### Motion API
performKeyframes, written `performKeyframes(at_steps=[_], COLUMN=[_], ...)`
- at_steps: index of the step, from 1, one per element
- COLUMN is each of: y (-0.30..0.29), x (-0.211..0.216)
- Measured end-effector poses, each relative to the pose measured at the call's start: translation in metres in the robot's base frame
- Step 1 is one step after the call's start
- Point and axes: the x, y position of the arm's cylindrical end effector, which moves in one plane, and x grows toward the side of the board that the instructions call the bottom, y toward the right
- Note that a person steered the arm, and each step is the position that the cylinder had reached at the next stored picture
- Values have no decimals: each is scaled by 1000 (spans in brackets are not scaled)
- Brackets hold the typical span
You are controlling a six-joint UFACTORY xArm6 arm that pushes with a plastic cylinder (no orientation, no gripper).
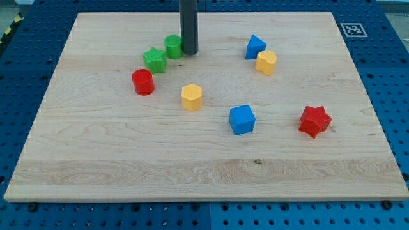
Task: Touch the top left side of the yellow hexagon
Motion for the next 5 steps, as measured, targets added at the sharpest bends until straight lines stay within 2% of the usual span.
performKeyframes(at_steps=[3,5], y=[-25,42], x=[0,47])
